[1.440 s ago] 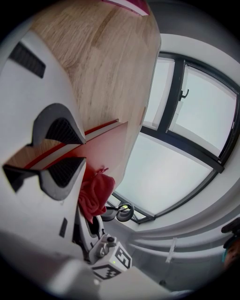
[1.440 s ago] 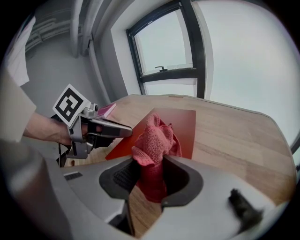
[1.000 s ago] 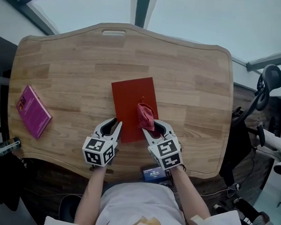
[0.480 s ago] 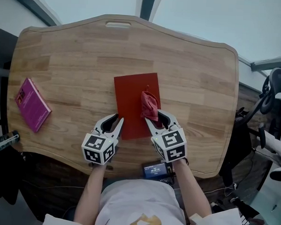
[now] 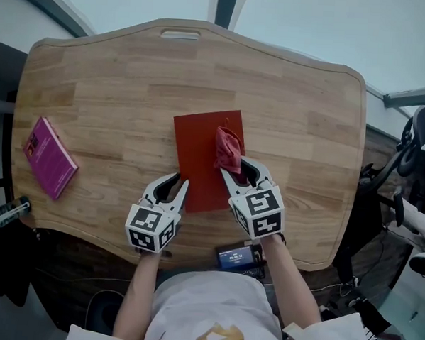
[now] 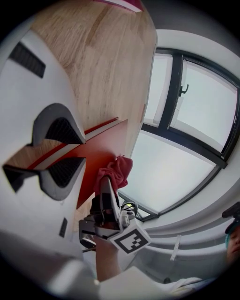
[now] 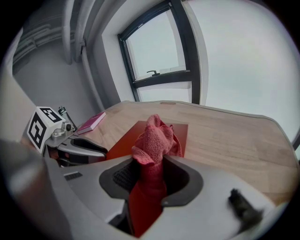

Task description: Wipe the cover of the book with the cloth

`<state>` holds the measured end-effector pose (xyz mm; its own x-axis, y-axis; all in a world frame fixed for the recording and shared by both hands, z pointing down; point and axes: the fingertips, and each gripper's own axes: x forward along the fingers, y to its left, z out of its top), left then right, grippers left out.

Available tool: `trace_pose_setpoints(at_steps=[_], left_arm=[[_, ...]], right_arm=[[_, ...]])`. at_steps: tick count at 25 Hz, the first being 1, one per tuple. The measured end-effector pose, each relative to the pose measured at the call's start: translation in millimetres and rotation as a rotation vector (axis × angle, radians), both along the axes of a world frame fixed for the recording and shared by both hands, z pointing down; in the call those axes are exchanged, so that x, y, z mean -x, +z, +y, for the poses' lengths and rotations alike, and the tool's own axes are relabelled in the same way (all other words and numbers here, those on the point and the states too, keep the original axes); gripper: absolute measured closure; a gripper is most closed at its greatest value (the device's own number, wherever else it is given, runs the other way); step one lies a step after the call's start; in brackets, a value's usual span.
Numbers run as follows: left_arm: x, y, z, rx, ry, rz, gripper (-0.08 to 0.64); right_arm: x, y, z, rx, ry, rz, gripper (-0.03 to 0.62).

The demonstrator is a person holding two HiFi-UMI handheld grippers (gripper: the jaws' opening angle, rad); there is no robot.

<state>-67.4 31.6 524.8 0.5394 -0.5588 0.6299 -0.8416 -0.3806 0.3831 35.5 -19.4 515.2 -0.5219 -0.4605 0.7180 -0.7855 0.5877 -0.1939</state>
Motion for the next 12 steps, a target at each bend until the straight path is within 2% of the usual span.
trace_pose_setpoints(at_steps=[12], left_arm=[[1,0,0,0.007,0.001,-0.004,0.466]], right_arm=[[9,0,-34,-0.016,0.02,-0.007,0.448]])
